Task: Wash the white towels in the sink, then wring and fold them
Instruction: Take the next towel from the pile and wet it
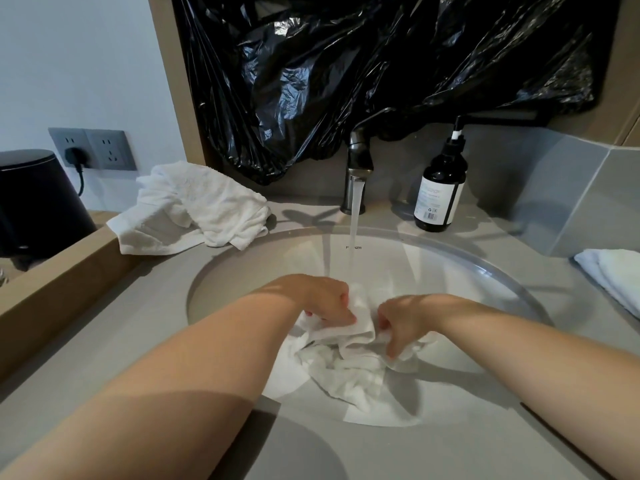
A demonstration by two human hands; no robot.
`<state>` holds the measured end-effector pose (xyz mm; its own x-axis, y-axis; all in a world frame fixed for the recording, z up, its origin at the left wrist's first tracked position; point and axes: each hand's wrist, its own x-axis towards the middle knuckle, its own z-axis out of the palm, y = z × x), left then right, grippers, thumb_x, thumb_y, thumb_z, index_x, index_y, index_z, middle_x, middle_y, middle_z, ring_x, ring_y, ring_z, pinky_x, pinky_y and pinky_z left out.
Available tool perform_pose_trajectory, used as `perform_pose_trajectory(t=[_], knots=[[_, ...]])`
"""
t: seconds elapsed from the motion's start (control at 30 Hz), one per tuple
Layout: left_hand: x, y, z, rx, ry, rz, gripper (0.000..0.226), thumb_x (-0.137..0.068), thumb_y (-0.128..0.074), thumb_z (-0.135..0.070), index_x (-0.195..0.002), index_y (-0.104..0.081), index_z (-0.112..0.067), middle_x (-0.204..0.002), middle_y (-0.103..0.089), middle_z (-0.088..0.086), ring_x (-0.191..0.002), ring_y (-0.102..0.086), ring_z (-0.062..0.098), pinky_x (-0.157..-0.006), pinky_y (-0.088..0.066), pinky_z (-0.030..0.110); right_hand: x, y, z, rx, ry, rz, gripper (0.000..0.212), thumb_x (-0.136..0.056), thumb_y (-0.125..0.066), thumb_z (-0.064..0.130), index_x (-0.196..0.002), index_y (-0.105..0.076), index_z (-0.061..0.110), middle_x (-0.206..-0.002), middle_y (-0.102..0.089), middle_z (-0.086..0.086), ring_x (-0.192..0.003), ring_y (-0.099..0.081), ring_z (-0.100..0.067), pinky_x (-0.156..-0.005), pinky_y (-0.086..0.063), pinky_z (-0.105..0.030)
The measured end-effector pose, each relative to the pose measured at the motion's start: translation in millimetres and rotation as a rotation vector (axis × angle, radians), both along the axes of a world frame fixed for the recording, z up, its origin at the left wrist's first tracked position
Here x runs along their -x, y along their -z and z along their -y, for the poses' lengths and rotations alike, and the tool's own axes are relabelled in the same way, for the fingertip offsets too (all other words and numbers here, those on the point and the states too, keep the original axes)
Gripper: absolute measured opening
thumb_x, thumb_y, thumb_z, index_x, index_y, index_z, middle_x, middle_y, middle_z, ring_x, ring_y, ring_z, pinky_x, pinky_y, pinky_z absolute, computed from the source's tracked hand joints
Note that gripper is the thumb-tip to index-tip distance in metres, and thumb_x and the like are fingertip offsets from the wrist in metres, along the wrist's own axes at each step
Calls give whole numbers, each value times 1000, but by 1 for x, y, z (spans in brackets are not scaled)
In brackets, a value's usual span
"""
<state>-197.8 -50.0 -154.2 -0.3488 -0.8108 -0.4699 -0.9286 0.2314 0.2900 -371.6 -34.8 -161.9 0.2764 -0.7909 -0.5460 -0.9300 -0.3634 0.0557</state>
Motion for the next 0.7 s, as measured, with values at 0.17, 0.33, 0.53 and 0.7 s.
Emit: perform_pose_trajectory(t=[0.17,0.33,0.53,0.7], knots=[[2,13,-1,27,76,127,76,-69,-78,-58,-124,-36,-28,-110,-45,-9,-101,-53,23,-93,-47,42,11,14,3,48,-101,-97,75,-71,-80,36,-136,-42,25,-125,-49,1,-110,-53,-21,-81,-45,-28],[-6,3,6,100,6,-136,30,-83,-75,-21,-105,-58,-11,-98,-55,0,-82,-59,21,-64,-51,25,21,-3,20,156,3,129,10,-82,-63,11,-89,-59,16,-87,-54,1,-81,-53,-19,-62,-44,-25],[-19,-37,-1,164,-258,-797,12,-81,-79,-23,-90,-76,-16,-82,-72,-6,-73,-65,2,-63,-48,9,49,-41,20,58,404,1171,45,-67,-78,15,-110,-65,20,-98,-58,-12,-76,-60,-18,-63,-49,-19],[6,-46,-6,329,-277,-912,15,-74,-84,-28,-77,-78,-14,-72,-70,0,-65,-62,8,-63,-48,20,29,-39,16,-262,355,1192,51,-73,-75,15,-122,-64,16,-115,-68,-18,-106,-65,-33,-97,-47,-45]])
